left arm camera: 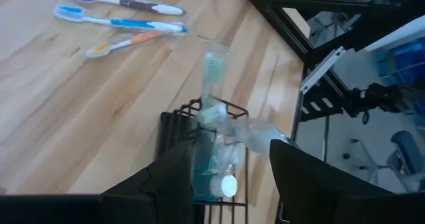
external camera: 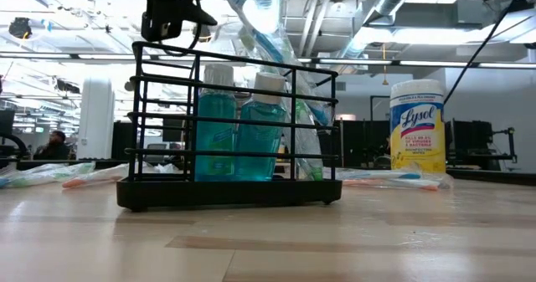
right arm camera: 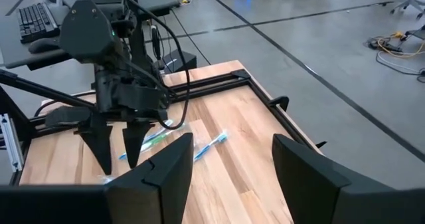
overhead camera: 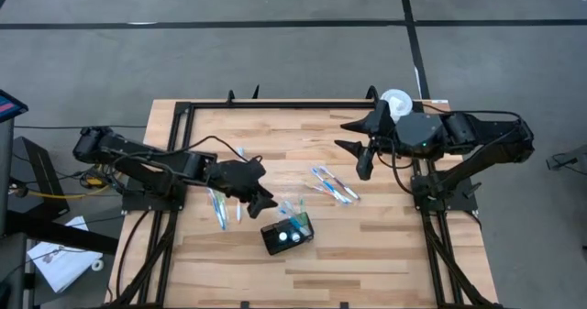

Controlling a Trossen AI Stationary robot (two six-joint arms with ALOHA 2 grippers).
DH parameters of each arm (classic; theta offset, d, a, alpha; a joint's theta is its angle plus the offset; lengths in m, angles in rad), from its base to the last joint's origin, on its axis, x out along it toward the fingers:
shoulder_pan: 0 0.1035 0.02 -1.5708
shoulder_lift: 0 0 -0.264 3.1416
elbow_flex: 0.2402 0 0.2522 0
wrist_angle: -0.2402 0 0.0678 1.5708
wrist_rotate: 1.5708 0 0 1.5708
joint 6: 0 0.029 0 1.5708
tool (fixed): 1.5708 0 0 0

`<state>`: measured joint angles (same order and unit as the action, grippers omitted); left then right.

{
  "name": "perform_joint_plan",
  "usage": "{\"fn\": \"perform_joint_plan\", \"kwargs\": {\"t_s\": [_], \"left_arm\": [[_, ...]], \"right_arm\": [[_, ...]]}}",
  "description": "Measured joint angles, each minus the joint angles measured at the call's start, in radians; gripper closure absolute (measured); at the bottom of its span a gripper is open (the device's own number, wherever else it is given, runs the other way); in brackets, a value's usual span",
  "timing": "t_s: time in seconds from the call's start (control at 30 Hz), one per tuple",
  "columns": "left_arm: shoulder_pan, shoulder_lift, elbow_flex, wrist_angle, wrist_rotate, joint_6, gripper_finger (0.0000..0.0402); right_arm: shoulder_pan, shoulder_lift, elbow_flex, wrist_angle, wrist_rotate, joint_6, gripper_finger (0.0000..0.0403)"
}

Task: Pick & Place toothbrushing station
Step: Put the blue toothbrush into the mesh organizer

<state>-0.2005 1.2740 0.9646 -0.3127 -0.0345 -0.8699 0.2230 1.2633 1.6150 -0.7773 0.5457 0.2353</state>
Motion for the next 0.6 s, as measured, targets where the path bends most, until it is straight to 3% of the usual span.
{"fn": "perform_joint_plan", "kwargs": {"t_s": [0.27,0.6], "left_arm": [[0.020,-0.012,0.000,0.004,0.021,-0.010,0.0167],[0.055,-0.038,0.000,0.016,0.079,-0.037,0.0171]], "right_arm": [[0.000,0.000,0.000,-0.005,-0.028,0.000,0.0200],[0.000,0.000,0.000,-0.014,-0.029,-0.004,0.0205]]}}
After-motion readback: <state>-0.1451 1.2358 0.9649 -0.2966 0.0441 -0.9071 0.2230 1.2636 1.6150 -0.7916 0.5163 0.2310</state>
